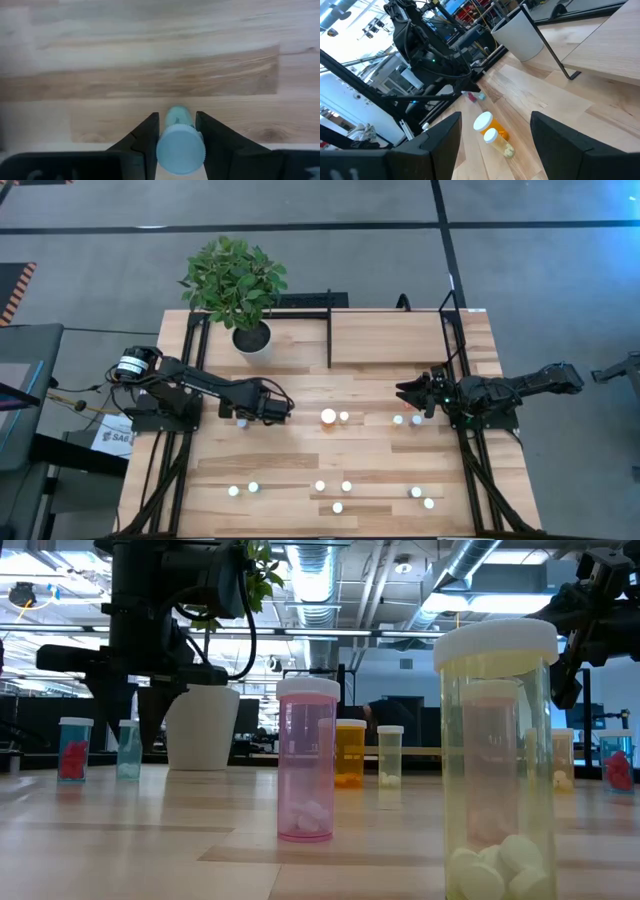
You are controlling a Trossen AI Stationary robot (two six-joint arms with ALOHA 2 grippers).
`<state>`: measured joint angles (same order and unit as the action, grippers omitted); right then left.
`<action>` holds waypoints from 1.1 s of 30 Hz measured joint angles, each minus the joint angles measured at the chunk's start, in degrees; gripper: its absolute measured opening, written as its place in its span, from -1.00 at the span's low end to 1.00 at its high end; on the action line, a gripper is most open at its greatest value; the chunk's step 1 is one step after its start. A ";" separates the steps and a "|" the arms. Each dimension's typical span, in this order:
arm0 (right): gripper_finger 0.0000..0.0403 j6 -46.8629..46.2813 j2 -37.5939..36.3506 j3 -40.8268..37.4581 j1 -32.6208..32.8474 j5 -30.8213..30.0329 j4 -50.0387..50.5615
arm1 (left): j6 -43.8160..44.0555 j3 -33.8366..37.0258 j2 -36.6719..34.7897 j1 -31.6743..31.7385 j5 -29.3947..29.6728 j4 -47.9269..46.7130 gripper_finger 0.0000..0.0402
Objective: Pick and place medicine bottles onto shelf by color
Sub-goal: Move the green pill bottle to the top center of the table
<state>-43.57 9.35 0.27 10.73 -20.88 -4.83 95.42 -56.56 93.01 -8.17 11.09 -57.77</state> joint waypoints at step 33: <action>0.29 0.00 0.00 0.00 0.01 0.00 -0.06 | -48.12 -37.73 23.59 11.99 -1.20 1.60 -0.51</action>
<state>-43.57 9.35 0.27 10.74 -20.88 -4.89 47.30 -94.28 116.61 3.81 9.88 -56.18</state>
